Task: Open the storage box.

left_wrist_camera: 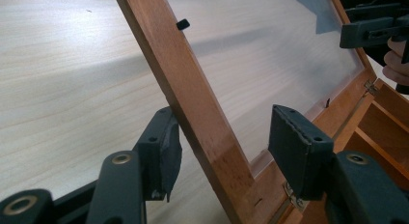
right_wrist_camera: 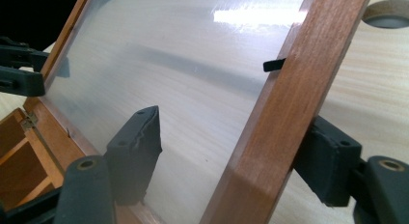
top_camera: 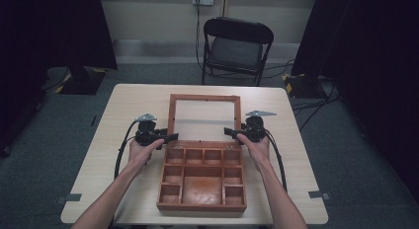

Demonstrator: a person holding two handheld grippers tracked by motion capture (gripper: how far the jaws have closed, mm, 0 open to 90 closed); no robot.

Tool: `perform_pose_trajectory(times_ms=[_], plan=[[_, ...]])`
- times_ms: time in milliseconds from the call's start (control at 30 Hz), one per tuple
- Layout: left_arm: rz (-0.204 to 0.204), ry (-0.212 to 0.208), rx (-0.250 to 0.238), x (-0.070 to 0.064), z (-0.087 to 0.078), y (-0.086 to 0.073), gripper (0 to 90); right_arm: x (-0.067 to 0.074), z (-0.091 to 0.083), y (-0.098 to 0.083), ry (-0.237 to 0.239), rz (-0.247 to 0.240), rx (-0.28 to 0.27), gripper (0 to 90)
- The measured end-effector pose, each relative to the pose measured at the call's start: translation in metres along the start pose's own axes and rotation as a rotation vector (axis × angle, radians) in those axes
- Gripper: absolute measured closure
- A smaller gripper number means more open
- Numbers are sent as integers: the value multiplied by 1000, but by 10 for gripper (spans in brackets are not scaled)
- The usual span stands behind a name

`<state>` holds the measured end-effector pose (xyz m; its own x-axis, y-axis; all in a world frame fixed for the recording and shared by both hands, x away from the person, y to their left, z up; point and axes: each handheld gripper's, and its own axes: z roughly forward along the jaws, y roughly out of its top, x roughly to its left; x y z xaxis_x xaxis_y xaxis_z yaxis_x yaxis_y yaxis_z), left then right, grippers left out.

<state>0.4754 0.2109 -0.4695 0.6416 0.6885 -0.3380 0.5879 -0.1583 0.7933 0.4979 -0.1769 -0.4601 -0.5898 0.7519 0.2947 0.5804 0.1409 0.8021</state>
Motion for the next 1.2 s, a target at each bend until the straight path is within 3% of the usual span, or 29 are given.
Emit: perform_pose_trajectory(times_ms=[600,767,1033,1100,1133,1200], plan=[[-26,17,34,3,4,-3,409,-3,9,-6,-29,12,39,197],[-50,-4,31,6,5,-5,403,-5,11,-8,-34,23,47,180],[-50,-3,38,7,5,-5,400,-4,12,-9,-37,26,49,169],[-68,-5,40,7,5,-5,383,-4,12,-9,-35,31,58,167],[-42,29,47,6,6,-5,376,-5,12,-9,-33,38,62,158],[-46,33,59,5,7,-5,380,-9,14,-12,-25,67,93,154]])
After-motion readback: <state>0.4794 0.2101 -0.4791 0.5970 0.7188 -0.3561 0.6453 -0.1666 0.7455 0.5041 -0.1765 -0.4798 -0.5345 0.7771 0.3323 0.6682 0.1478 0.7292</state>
